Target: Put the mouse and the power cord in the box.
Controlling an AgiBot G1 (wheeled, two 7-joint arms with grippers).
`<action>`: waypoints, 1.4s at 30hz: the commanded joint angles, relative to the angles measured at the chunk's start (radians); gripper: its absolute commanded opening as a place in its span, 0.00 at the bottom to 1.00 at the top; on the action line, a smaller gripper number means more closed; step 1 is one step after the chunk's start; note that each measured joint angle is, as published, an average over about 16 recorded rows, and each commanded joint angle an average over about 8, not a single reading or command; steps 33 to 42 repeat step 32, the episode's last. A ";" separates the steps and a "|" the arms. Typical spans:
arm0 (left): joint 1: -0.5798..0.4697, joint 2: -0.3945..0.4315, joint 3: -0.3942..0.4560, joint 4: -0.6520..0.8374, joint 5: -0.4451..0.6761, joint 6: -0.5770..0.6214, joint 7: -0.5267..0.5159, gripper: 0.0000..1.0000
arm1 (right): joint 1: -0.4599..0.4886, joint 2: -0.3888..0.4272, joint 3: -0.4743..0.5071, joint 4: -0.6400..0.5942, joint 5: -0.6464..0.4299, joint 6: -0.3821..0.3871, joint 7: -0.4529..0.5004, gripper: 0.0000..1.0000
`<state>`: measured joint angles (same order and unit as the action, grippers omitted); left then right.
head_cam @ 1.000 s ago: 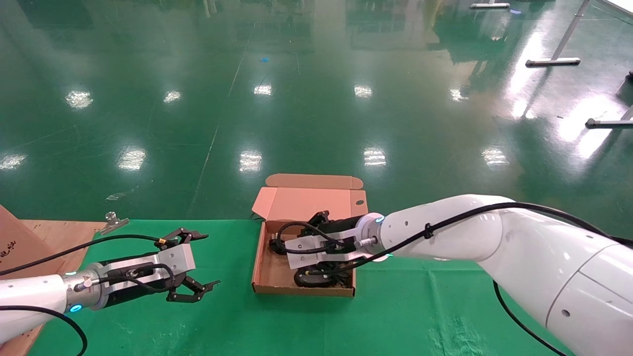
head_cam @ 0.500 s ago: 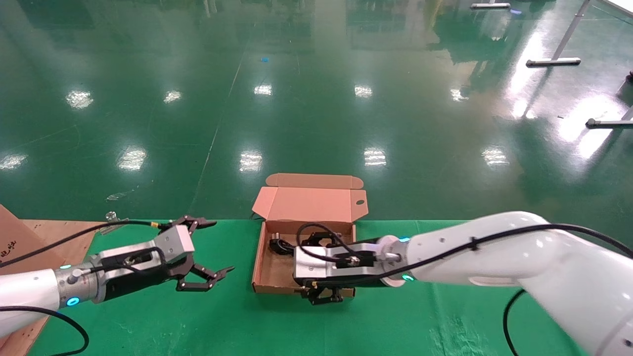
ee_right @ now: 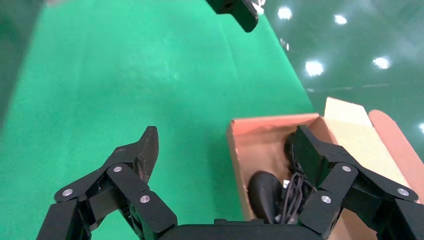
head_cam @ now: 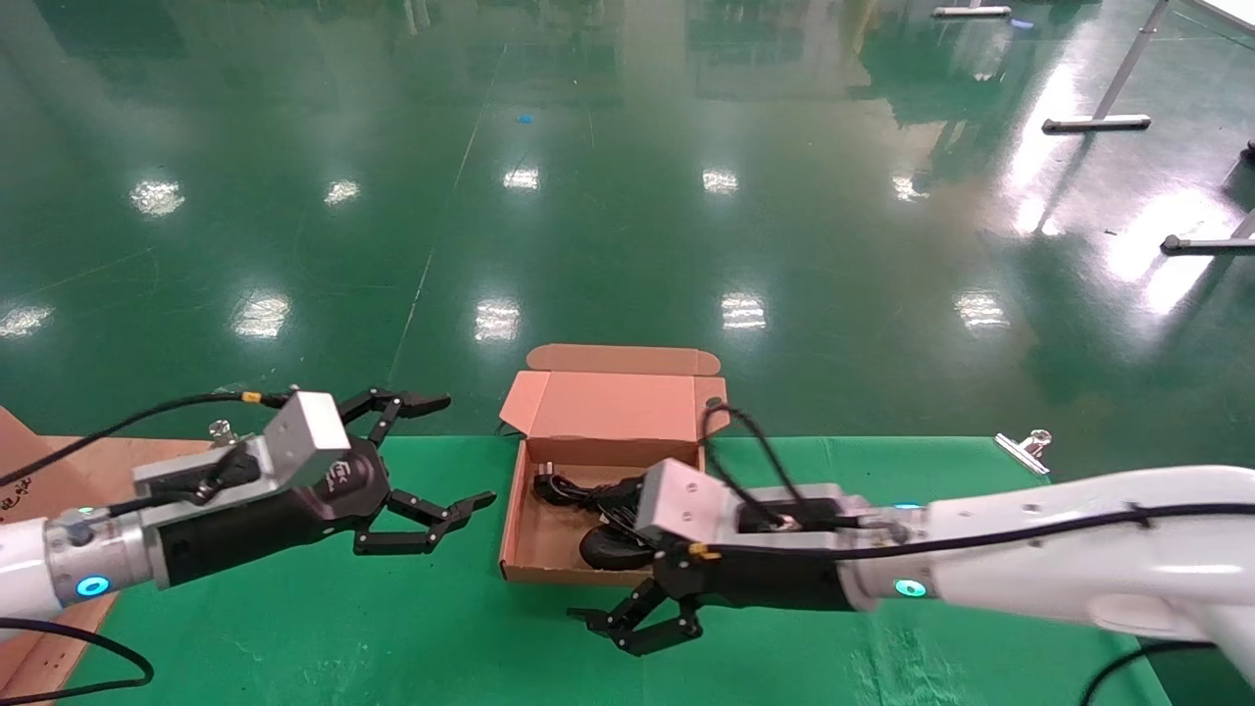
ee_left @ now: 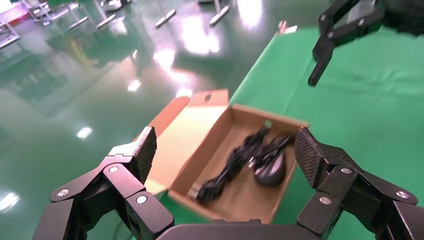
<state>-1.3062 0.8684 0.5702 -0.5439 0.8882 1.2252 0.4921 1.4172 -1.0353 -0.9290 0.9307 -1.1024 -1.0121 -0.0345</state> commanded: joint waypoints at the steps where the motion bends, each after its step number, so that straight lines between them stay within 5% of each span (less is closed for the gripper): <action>1: 0.012 -0.014 -0.015 -0.039 -0.008 0.014 -0.036 1.00 | -0.019 0.023 0.036 0.020 0.021 -0.027 0.012 1.00; 29: 0.204 -0.227 -0.256 -0.652 -0.139 0.238 -0.599 1.00 | -0.316 0.391 0.598 0.326 0.343 -0.446 0.205 1.00; 42: 0.214 -0.238 -0.269 -0.684 -0.146 0.250 -0.628 1.00 | -0.330 0.409 0.626 0.341 0.358 -0.466 0.214 1.00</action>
